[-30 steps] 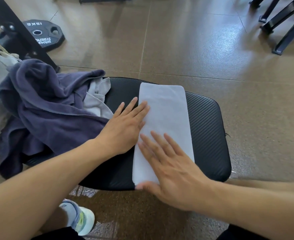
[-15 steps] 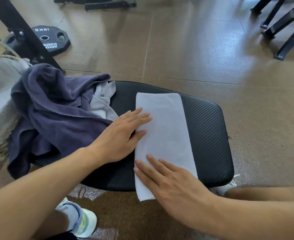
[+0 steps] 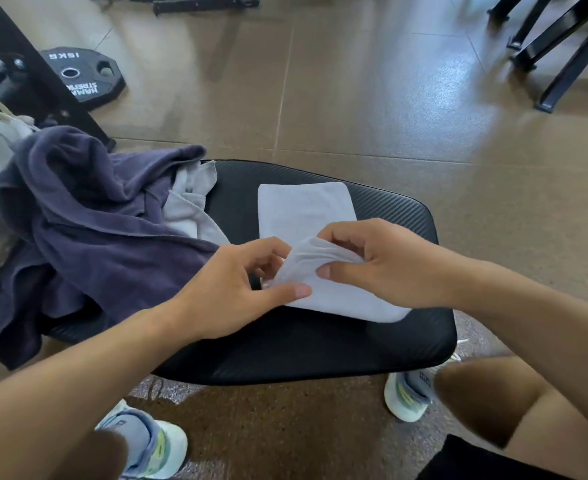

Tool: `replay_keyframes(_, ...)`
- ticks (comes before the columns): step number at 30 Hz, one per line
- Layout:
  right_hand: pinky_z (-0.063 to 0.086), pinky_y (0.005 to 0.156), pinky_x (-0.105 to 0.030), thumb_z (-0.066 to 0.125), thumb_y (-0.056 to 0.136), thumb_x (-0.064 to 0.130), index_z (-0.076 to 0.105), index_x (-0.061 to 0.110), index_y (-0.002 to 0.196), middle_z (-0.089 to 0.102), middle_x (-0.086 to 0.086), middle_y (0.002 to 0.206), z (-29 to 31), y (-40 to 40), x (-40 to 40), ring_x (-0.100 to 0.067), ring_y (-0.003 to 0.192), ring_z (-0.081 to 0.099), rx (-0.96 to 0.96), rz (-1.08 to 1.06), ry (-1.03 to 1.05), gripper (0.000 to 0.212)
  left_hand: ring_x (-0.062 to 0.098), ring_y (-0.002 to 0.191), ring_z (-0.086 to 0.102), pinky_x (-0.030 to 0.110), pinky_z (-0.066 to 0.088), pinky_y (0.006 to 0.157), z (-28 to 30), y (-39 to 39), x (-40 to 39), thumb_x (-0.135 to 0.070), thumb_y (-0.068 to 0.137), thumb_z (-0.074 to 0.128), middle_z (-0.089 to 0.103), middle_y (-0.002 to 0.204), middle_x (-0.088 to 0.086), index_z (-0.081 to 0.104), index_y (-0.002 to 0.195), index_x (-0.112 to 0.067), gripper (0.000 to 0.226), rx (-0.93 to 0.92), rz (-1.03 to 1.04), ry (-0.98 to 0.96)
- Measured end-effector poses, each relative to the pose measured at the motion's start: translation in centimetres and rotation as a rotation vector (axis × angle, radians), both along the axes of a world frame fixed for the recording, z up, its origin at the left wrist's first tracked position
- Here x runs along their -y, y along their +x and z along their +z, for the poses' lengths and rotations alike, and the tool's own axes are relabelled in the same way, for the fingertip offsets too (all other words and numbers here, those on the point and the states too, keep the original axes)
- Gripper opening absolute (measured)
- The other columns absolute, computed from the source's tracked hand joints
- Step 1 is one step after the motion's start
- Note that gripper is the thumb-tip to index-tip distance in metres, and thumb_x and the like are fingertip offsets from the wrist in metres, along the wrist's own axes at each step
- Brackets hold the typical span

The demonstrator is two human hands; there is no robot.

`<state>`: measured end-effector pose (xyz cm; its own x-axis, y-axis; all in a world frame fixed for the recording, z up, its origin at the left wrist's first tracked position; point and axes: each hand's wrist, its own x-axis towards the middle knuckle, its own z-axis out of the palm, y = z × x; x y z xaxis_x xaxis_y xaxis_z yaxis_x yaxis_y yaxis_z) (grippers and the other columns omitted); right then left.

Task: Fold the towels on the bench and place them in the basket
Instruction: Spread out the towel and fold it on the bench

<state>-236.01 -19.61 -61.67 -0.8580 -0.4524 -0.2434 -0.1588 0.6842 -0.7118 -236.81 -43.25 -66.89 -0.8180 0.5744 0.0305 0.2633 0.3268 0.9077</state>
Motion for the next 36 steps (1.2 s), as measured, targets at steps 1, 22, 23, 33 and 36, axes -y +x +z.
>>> replay_keyframes(1, 0.042, 0.066, -0.012, 0.068, 0.096, 0.032, 0.069, 0.033, 0.106, 0.065, 0.028, 0.081, 0.0, 0.0, 0.1, 0.001, 0.075, 0.060, 0.000, 0.004, 0.010, 0.010, 0.025, 0.076, 0.064, 0.044, 0.055, 0.072, 0.0, 0.1, -0.2, -0.048, 0.083, 0.075, 0.072, 0.084, 0.000, 0.067, 0.097, -0.036, 0.019, -0.001, 0.006, 0.020)
replay_keyframes(22, 0.056, 0.088, -0.049, 0.084, 0.077, 0.034, 0.080, 0.032, 0.089, 0.078, 0.006, 0.088, 1.1, -1.8, -2.8, -0.029, 0.086, 0.071, -0.037, -0.187, -0.181, 0.013, 0.005, 0.072, 0.063, 0.017, 0.050, 0.066, 1.0, -0.7, -0.9, -0.026, 0.081, 0.078, 0.074, 0.081, -0.001, 0.071, 0.091, -0.016, 0.017, 0.154, 0.199, 0.204)
replay_keyframes(23, 0.056, 0.086, -0.048, 0.084, 0.074, 0.041, 0.079, 0.034, 0.092, 0.077, 0.007, 0.089, 1.2, -1.8, -2.7, -0.028, 0.084, 0.070, -0.024, -0.186, -0.184, 0.020, 0.006, 0.071, 0.063, 0.019, 0.050, 0.067, 1.1, -0.8, -0.9, -0.029, 0.080, 0.076, 0.074, 0.079, 0.001, 0.070, 0.086, -0.015, 0.016, 0.158, 0.215, 0.207)
replay_keyframes(33, 0.051, 0.061, -0.027, 0.077, 0.081, 0.042, 0.070, 0.020, 0.086, 0.072, 0.001, 0.077, 1.1, -1.7, -3.1, -0.008, 0.066, 0.063, 0.154, -0.155, -0.130, 0.024, 0.008, 0.062, 0.054, 0.026, 0.043, 0.054, 0.8, -1.2, -0.7, -0.055, 0.081, 0.071, 0.060, 0.068, -0.005, 0.049, 0.072, -0.021, 0.041, 0.225, 0.242, 0.096)
replay_keyframes(36, 0.057, 0.056, -0.030, 0.073, 0.090, 0.024, 0.067, 0.008, 0.094, 0.072, 0.000, 0.079, 1.0, -1.4, -3.2, -0.012, 0.071, 0.071, 0.309, -0.168, -0.202, 0.017, 0.013, 0.056, 0.060, 0.027, 0.046, 0.042, 1.2, -1.0, -1.0, -0.052, 0.087, 0.072, 0.064, 0.069, 0.002, 0.049, 0.085, -0.009, 0.049, 0.384, 0.220, 0.127)
